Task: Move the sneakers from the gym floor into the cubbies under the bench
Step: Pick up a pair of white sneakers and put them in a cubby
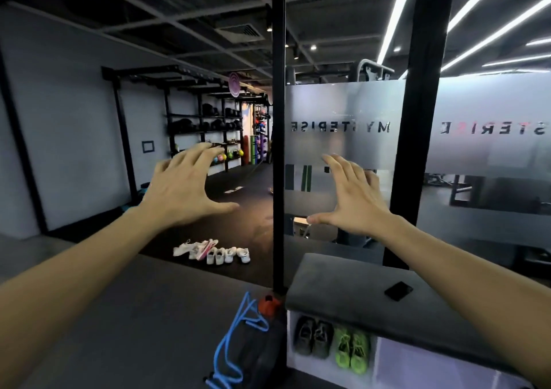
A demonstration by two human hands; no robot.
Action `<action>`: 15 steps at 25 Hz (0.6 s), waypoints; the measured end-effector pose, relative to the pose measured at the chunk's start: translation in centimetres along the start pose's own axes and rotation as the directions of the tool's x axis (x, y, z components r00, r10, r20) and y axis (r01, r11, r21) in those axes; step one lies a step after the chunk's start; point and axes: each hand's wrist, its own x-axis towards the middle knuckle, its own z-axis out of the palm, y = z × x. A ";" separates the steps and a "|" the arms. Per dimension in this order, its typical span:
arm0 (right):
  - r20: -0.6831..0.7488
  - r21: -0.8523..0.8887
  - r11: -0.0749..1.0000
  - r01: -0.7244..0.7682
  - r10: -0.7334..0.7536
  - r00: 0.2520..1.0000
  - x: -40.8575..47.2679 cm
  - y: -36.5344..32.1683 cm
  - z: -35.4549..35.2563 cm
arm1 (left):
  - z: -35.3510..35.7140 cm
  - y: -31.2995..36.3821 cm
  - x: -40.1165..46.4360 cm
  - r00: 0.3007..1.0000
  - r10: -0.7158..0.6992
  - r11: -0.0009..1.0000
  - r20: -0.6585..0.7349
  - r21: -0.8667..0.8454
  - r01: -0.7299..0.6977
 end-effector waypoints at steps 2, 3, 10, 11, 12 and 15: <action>0.004 0.008 1.000 0.024 -0.024 1.000 1.9 -3.9 1.7 | 0.0 -4.3 -0.7 0.999 -0.030 0.999 0.019 0.010 0.030; 0.000 0.007 0.999 0.034 -0.034 0.999 2.9 -5.8 2.6 | 0.1 -6.6 -0.9 0.999 -0.036 0.999 0.023 0.013 0.035; -0.045 0.036 0.999 -0.002 0.004 0.999 11.8 -18.1 9.8 | 2.3 -22.6 0.5 0.999 -0.022 0.999 0.028 0.041 0.021; -0.040 0.041 0.999 -0.009 0.010 0.999 13.2 -19.5 10.9 | 2.9 -24.7 1.1 0.999 -0.025 0.999 0.029 0.035 0.024; -0.029 0.042 0.999 -0.015 0.016 0.999 14.5 -20.7 12.1 | 3.7 -26.6 1.6 0.999 -0.026 0.999 0.031 0.032 0.025; -0.005 0.055 0.998 -0.017 0.017 1.000 18.4 -23.0 16.1 | 6.9 -31.3 3.1 0.999 -0.025 0.999 0.026 0.027 0.024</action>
